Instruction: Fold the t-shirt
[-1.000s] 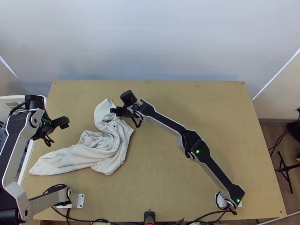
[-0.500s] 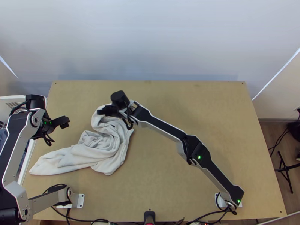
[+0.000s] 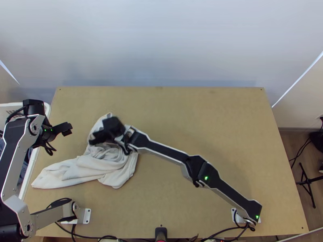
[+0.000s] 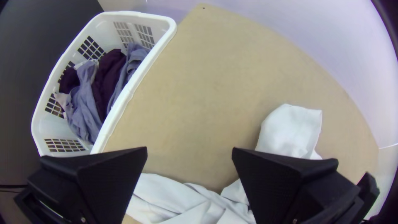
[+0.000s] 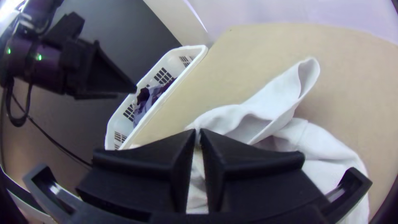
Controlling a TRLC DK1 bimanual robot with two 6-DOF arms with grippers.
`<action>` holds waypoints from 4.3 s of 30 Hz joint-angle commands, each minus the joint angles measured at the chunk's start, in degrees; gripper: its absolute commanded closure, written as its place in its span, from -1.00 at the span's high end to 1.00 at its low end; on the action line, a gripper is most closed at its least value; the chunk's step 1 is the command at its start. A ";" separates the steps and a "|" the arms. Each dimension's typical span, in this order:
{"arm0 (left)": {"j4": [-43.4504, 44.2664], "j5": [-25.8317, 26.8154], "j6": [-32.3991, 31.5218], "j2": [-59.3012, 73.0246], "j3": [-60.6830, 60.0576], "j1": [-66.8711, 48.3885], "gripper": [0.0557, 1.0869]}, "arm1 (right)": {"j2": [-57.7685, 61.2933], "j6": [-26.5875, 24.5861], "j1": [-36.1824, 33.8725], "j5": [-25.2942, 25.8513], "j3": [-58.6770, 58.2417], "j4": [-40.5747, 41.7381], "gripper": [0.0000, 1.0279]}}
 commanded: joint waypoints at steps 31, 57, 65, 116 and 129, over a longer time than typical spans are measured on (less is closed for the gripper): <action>1.40 0.11 -0.71 2.71 -1.10 -0.12 0.93 | -9.87 -31.33 -16.56 -22.13 2.42 -35.91 0.07; 2.54 0.02 -0.27 3.50 -2.95 0.41 0.93 | -3.63 -30.80 -12.78 -14.04 0.84 -20.35 0.36; 2.72 0.02 -0.09 3.50 -2.42 0.59 0.93 | -3.10 -24.92 -12.60 -13.69 -0.30 -30.02 0.36; 1.75 0.11 0.26 3.59 1.27 -0.12 0.93 | -42.57 -27.90 -18.31 -7.80 -58.31 -28.79 -0.22; 0.61 0.11 1.31 4.64 3.29 -1.35 0.93 | -37.20 -26.23 -22.45 -6.22 -46.88 -22.02 -0.09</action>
